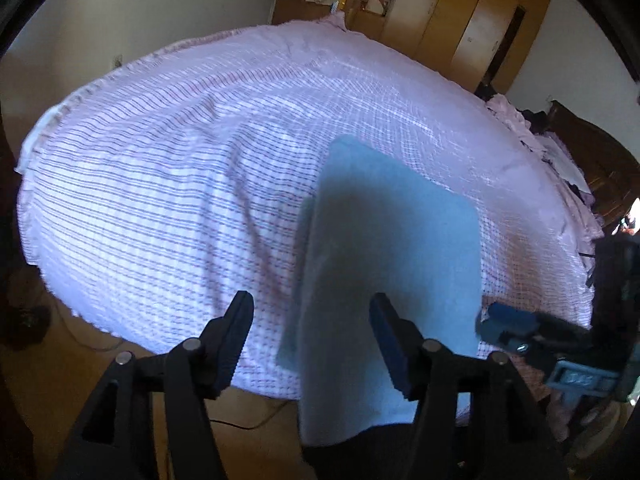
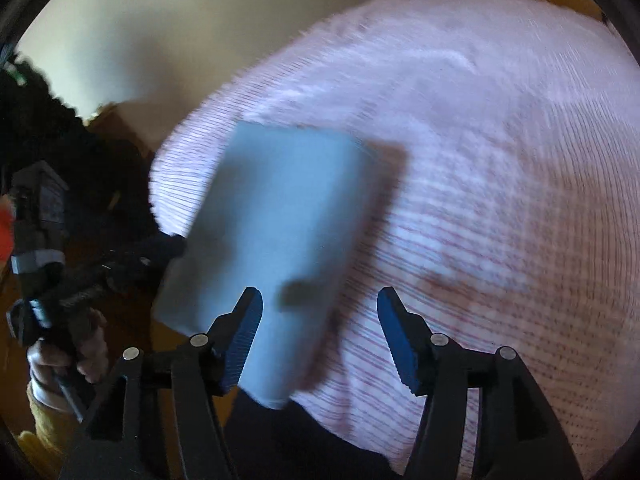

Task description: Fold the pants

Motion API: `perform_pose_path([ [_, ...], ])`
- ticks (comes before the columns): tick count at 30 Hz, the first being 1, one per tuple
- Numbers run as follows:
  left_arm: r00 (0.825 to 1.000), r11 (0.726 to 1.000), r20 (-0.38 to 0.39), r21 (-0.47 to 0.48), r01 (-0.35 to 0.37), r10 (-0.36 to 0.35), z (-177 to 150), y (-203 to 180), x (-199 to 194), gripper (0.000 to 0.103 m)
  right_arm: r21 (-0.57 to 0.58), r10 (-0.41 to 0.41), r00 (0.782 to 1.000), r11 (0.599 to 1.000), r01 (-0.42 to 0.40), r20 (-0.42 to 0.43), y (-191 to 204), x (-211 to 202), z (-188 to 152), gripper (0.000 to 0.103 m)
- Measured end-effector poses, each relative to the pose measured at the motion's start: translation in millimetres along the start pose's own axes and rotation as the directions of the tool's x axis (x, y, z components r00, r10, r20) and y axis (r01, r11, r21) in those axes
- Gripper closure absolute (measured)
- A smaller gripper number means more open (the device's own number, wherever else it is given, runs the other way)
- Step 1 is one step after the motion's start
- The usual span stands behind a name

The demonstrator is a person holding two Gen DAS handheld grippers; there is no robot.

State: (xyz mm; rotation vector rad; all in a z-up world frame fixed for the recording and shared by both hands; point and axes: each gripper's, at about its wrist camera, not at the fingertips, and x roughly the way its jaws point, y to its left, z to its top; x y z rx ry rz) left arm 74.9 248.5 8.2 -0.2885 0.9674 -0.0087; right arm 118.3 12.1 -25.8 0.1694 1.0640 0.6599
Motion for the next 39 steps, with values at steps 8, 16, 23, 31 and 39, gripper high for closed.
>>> perform_pose_path([
  [8,0.998,0.996,-0.059,0.084,0.031,-0.027,1.6,-9.6,36.8,0.039,0.045,0.131,0.990,0.991,-0.128,-0.056,-5.8,38.9,8.1,0.049],
  [16,0.991,0.995,-0.086,-0.011,0.098,-0.098,4.8,1.8,68.7,0.030,-0.008,0.148,0.988,0.989,-0.149,-0.036,10.2,64.9,15.5,0.045],
  [23,0.997,0.996,-0.014,-0.056,0.074,-0.075,-12.3,1.0,52.7,0.046,-0.044,0.108,0.994,0.993,-0.109,-0.018,26.6,68.2,23.0,0.059],
  [31,0.991,0.989,0.061,-0.083,0.126,-0.121,-31.0,-11.2,-3.9,0.074,-0.066,0.215,0.976,0.975,-0.213,0.026,37.8,31.0,18.6,0.085],
  [39,0.976,0.977,0.061,-0.036,0.210,-0.207,-37.6,-62.5,-27.5,0.074,-0.095,0.210,0.975,0.975,-0.203,0.074,23.7,-26.0,11.8,0.086],
])
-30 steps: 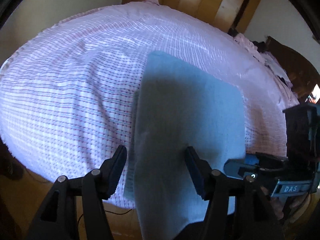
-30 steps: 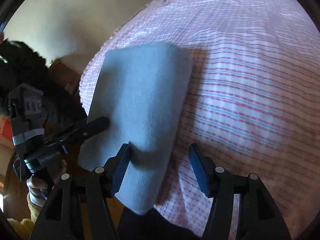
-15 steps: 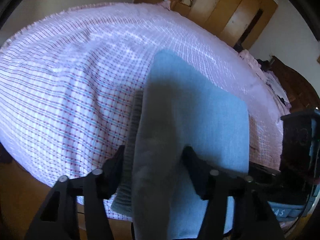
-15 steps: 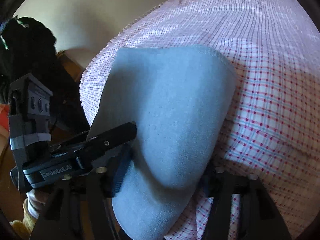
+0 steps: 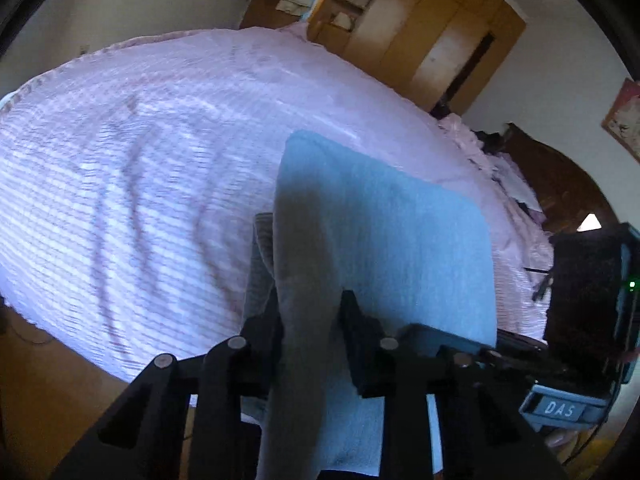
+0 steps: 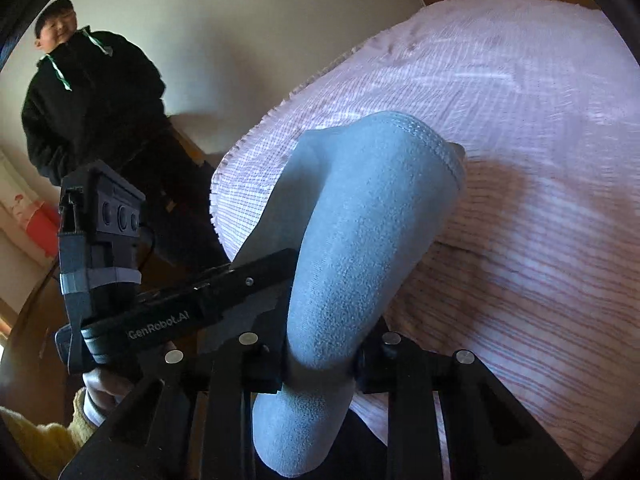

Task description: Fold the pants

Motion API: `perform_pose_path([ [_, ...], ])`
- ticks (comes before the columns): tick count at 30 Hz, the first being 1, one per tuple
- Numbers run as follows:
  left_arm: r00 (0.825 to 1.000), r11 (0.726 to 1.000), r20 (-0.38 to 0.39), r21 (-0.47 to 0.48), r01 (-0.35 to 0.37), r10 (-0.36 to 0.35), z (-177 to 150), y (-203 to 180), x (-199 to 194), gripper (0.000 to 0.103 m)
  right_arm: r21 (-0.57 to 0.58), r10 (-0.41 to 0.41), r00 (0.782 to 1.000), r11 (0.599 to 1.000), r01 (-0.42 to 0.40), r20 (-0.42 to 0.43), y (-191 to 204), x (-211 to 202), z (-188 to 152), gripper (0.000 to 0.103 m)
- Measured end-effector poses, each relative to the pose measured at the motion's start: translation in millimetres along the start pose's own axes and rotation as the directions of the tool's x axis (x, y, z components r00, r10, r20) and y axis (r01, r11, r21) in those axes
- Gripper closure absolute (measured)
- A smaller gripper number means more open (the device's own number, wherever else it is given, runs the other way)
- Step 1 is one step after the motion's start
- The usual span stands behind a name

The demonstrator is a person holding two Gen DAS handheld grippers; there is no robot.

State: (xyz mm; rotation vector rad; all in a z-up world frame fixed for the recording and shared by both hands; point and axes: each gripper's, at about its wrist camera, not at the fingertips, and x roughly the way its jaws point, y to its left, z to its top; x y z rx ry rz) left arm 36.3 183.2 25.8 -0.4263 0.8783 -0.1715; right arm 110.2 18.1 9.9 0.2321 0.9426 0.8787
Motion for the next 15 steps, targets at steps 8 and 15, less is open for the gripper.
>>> perform_pose_path([
  [8,0.995,0.988,-0.065,0.126,0.086,-0.078,-0.8,-83.8,32.8,0.074,0.028,-0.044,0.999,0.999,0.044,0.018,-45.2,-71.4,-3.2,0.086],
  [15,0.986,0.962,-0.116,0.234,0.143,-0.119,5.4,-161.2,67.1,0.074,0.037,-0.100,0.995,0.994,0.099,0.023,-97.4,-137.0,0.2,0.086],
])
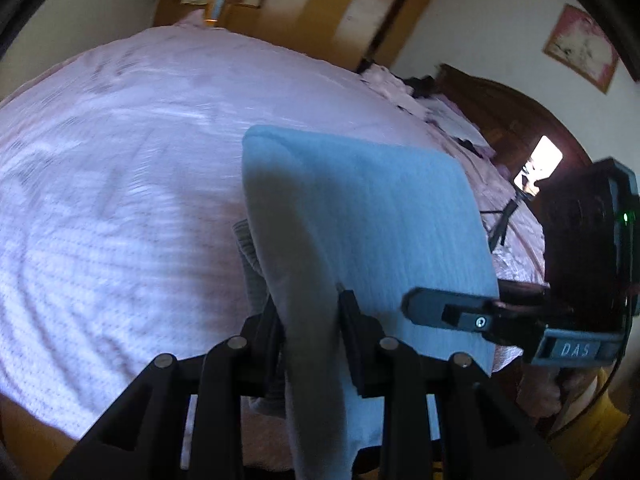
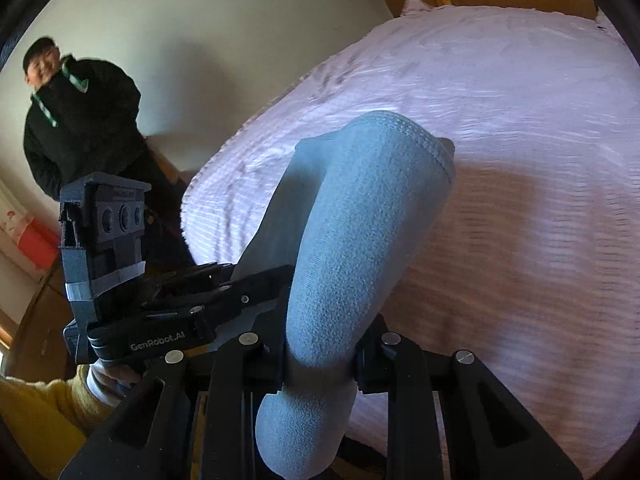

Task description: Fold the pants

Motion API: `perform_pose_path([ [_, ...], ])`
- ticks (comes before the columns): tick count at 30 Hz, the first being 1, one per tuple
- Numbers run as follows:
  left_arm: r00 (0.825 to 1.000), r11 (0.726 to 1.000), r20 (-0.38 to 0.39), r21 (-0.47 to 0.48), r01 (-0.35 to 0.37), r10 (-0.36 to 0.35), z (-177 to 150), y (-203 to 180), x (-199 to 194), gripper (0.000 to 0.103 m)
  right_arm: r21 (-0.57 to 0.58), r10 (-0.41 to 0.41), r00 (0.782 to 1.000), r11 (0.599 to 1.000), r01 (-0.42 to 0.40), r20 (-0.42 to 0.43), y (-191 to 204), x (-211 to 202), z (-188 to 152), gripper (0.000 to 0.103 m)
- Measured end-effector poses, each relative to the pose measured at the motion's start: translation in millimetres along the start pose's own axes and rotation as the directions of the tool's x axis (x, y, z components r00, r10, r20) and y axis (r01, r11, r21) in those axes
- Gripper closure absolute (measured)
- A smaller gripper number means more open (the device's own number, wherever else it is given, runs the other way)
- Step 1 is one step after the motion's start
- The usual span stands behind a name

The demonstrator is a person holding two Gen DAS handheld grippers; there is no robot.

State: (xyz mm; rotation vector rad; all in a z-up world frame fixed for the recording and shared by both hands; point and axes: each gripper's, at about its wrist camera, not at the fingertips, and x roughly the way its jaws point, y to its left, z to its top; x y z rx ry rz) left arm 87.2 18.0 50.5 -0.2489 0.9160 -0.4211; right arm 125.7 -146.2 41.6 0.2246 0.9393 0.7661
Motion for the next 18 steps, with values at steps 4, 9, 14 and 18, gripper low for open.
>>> perform_pose_path([
  [4,1.000,0.999,-0.021,0.039,0.013,-0.012,15.1,-26.7,34.9,0.074,0.043,-0.039,0.999,0.998,0.039,0.004,-35.9,-10.8,10.4,0.086],
  [9,0.997,0.997,-0.070,0.073,-0.008,0.013,23.9,-27.9,81.5,0.074,0.151,-0.100,0.994,0.983,0.104,-0.036,-89.3,5.5,7.0,0.083],
  [14,0.991,0.993,-0.116,0.107,-0.050,0.063,17.1,-24.3,115.1,0.064,0.232,-0.126,0.990,0.963,0.138,-0.067,-127.7,31.0,-4.7,0.076],
  [18,0.991,0.987,-0.114,0.150,-0.059,0.076,18.2,-30.2,116.5,0.063,0.288,-0.097,0.995,0.952,0.102,-0.031,-134.7,29.7,-12.6,0.073],
])
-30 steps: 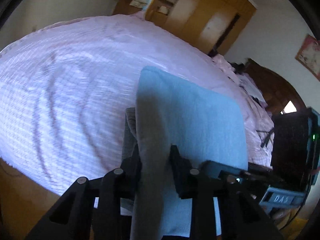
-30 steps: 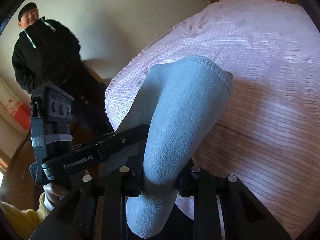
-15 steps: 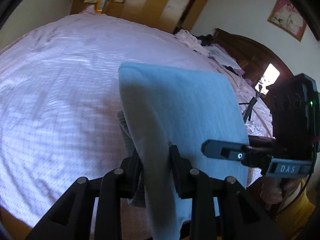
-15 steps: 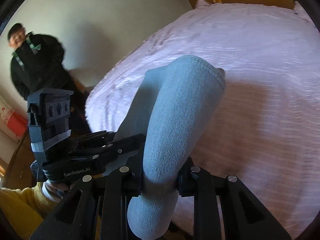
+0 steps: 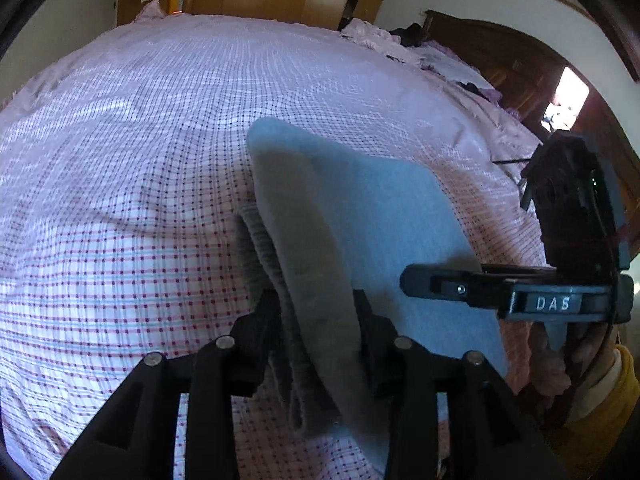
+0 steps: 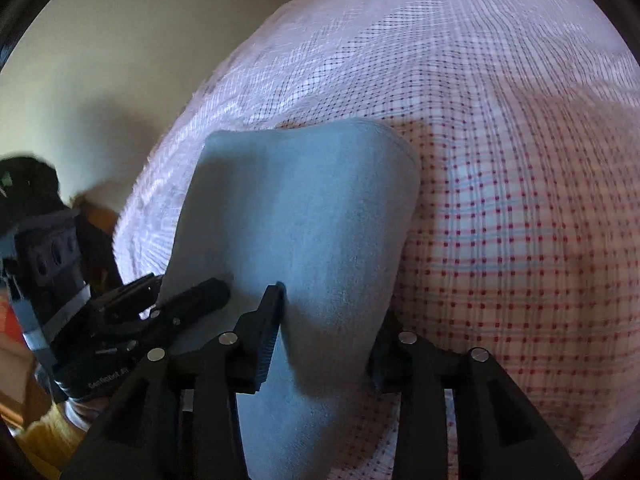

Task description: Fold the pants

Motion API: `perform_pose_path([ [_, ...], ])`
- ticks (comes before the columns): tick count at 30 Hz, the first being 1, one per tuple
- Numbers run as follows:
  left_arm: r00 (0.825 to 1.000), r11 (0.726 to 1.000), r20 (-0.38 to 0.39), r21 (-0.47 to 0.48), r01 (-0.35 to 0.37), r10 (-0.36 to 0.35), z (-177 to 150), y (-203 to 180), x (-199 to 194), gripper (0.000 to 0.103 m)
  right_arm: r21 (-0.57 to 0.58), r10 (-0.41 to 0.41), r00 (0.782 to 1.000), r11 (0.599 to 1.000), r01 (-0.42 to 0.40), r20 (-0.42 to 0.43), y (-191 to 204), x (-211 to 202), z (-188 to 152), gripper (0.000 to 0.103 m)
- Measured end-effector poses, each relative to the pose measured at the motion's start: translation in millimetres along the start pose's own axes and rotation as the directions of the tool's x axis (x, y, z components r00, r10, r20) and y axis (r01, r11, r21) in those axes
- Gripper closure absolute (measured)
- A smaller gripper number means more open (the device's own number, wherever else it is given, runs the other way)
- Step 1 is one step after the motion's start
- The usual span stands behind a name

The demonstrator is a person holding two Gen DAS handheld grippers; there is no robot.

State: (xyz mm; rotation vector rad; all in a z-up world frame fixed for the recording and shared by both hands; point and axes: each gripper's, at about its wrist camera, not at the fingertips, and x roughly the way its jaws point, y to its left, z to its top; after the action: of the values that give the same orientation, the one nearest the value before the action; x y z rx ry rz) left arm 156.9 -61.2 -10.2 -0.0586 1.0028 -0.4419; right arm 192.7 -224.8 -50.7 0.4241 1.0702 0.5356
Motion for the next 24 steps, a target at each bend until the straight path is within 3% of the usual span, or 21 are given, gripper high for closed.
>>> perform_pose_path([
  [5,0.999,0.999,0.017,0.023,-0.028,0.027,-7.1,-11.0,-30.7,0.064,-0.019,-0.122,0.991,0.992,0.123,0.061,1.7,-40.1,-23.5,0.067],
  [7,1.000,1.000,0.018,0.023,0.000,0.000,-18.5,-16.6,-45.0,0.064,-0.020,-0.153,0.984,0.988,0.155,0.087,5.9,-49.8,-36.5,0.067],
  [10,1.000,1.000,0.010,0.007,0.029,-0.029,-28.3,-21.4,-49.8,0.063,0.007,-0.161,0.981,0.987,0.161,0.110,3.1,-62.5,-55.1,0.067],
  [14,0.999,0.999,-0.009,0.018,-0.030,0.031,-29.0,-23.6,-39.5,0.063,0.022,-0.165,0.980,0.986,0.164,0.112,6.0,-65.0,-70.3,0.067],
  [16,0.998,0.998,-0.049,-0.056,-0.041,0.038,-29.6,-17.1,-33.7,0.064,0.014,-0.179,0.977,0.984,0.179,0.115,10.7,-62.2,-74.9,0.067],
  [18,0.999,0.994,-0.033,-0.104,-0.036,0.032,-31.9,-13.3,-41.3,0.064,0.002,-0.196,0.972,0.980,0.198,0.127,15.9,-62.7,-79.4,0.067],
  [21,0.998,0.997,0.025,-0.055,-0.053,0.055,-37.4,-23.2,-63.0,0.065,-0.001,-0.213,0.966,0.977,0.215,0.144,23.0,-55.3,-78.9,0.067],
  [24,0.999,1.000,0.053,-0.009,-0.011,0.012,-44.6,-30.4,-80.9,0.071,0.002,-0.222,0.963,0.975,0.224,0.153,27.0,-51.5,-79.1,0.067],
])
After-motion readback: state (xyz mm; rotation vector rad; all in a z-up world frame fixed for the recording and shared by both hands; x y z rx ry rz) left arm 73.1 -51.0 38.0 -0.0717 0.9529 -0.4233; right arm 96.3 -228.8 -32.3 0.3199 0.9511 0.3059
